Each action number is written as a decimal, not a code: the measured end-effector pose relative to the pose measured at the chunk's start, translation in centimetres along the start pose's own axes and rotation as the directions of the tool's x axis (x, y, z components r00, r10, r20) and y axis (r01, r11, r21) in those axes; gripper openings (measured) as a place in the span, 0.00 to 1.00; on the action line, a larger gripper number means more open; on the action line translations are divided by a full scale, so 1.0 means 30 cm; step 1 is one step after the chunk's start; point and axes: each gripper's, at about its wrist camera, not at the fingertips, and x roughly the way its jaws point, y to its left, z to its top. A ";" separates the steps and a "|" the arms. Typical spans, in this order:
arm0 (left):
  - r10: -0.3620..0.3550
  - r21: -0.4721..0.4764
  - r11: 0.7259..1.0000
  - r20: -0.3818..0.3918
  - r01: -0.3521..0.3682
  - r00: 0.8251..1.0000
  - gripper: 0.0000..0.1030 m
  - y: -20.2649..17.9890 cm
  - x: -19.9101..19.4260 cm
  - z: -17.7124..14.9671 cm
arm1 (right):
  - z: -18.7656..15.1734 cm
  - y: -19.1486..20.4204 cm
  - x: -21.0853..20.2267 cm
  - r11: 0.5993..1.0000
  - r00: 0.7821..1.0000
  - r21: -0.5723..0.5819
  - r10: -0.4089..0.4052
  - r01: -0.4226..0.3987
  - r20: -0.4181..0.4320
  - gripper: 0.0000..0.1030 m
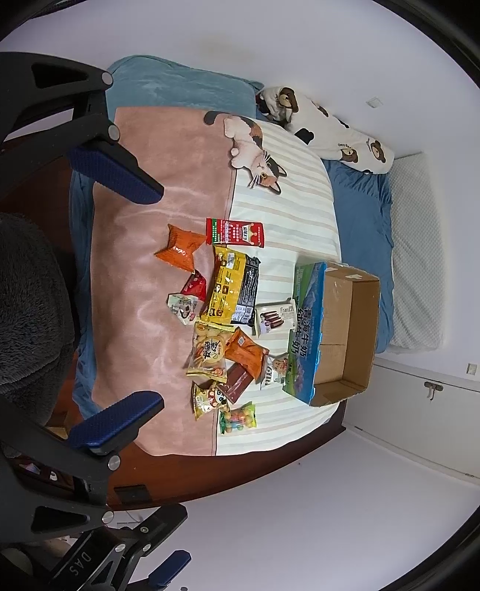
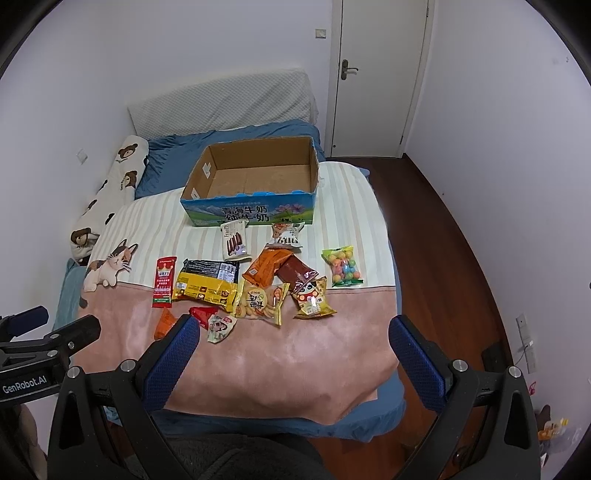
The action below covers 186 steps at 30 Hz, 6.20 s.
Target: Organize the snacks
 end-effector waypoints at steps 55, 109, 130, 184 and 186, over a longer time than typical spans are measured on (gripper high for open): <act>-0.240 -0.542 0.840 -0.312 0.035 0.919 1.00 0.274 0.867 0.247 | 0.064 0.001 0.901 0.989 0.959 0.141 0.089 -0.053 -0.268 1.00; -0.062 -0.248 0.969 -0.269 -0.007 0.961 0.98 0.393 1.326 0.108 | 0.278 0.473 1.641 0.995 0.908 0.029 0.099 -0.096 -0.408 0.59; -0.016 -0.146 0.989 -0.274 -0.025 0.961 0.90 0.506 1.371 0.136 | 0.022 0.381 1.486 0.987 0.862 0.111 0.153 -0.113 -0.483 0.61; -0.158 0.067 0.979 -0.334 0.190 0.929 0.81 0.350 1.055 0.641 | 0.854 -0.102 1.462 0.945 0.907 0.175 0.318 -0.277 -0.277 0.56; -0.154 0.086 0.976 -0.365 0.198 0.918 0.81 0.347 1.088 0.640 | 0.847 -0.107 1.503 0.949 0.907 0.162 0.307 -0.270 -0.289 0.56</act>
